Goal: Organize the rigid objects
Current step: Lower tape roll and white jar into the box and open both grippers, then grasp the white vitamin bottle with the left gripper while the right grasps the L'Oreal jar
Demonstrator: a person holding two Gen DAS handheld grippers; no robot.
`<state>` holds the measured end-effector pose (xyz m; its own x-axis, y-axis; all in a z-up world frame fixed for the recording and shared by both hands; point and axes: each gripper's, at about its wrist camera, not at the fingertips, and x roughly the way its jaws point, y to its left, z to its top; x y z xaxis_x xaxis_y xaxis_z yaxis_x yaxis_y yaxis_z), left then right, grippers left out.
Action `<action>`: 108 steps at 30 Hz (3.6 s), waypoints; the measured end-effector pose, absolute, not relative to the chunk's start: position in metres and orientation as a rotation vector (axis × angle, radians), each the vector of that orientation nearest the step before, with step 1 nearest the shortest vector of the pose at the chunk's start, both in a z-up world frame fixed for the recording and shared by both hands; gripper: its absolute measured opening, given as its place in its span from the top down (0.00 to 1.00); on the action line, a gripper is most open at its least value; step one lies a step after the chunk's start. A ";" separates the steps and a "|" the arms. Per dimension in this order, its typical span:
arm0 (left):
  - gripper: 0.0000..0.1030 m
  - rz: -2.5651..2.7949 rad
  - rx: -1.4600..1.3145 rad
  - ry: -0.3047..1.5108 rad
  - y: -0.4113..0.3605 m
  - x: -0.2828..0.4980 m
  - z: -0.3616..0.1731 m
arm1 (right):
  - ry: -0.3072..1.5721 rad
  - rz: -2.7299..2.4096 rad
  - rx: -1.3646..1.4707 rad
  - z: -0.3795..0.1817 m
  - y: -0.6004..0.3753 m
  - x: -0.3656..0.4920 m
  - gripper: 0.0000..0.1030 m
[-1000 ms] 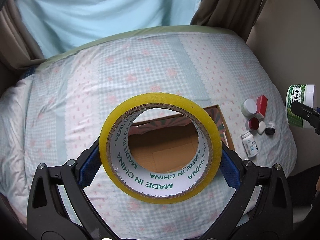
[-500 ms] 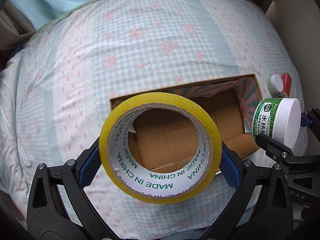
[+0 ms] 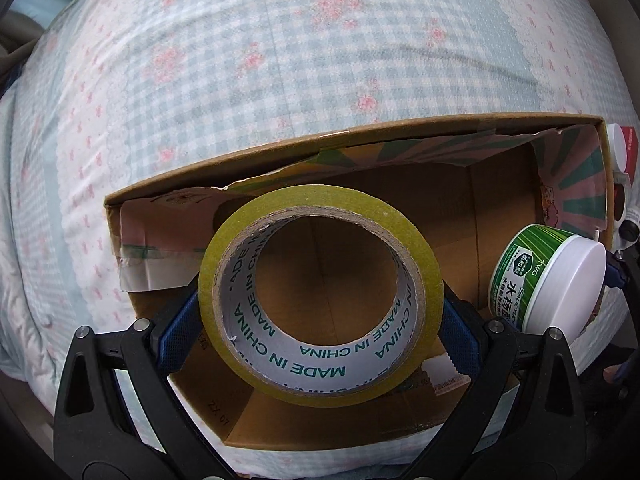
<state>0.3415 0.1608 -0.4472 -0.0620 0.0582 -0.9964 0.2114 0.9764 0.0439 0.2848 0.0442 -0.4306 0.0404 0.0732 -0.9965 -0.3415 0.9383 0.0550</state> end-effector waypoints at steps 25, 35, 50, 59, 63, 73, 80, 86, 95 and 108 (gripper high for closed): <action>0.00 -0.132 0.190 1.537 0.174 0.324 -0.388 | 1.405 0.281 -0.143 -0.387 0.033 0.271 0.00; 0.00 -0.132 0.165 1.410 0.181 0.291 -0.325 | 1.298 0.244 -0.134 -0.334 0.030 0.248 0.00; 0.00 -0.163 0.136 1.197 0.194 0.205 -0.222 | 1.176 0.115 -0.045 -0.243 0.007 0.181 0.00; 0.00 -0.208 0.086 1.147 0.180 0.180 -0.192 | 1.123 -0.040 0.067 -0.201 -0.035 0.128 0.00; 0.00 -0.226 0.053 1.145 0.164 0.167 -0.188 | 1.098 -0.089 0.115 -0.193 -0.067 0.104 0.00; 0.00 -0.171 0.046 1.135 0.072 0.139 -0.191 | 1.032 -0.106 0.123 -0.194 -0.188 0.078 0.00; 0.00 -0.109 -0.044 1.212 -0.015 0.136 -0.236 | 1.027 0.015 -0.001 -0.224 -0.277 0.098 0.00; 0.00 -0.113 -0.059 1.270 -0.085 0.153 -0.286 | 1.040 0.110 -0.072 -0.266 -0.322 0.130 0.00; 0.06 -0.080 -0.066 1.382 -0.154 0.194 -0.398 | 1.156 0.276 -0.236 -0.378 -0.338 0.156 0.03; 0.29 -0.016 -0.104 1.520 -0.174 0.216 -0.490 | 1.234 0.419 -0.392 -0.457 -0.334 0.178 0.22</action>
<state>0.2163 -0.1743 -0.4899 0.0514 -0.0749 -0.9959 -0.0546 0.9955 -0.0777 0.1776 -0.3342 -0.4567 0.2741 0.0949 -0.9570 -0.5080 0.8592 -0.0602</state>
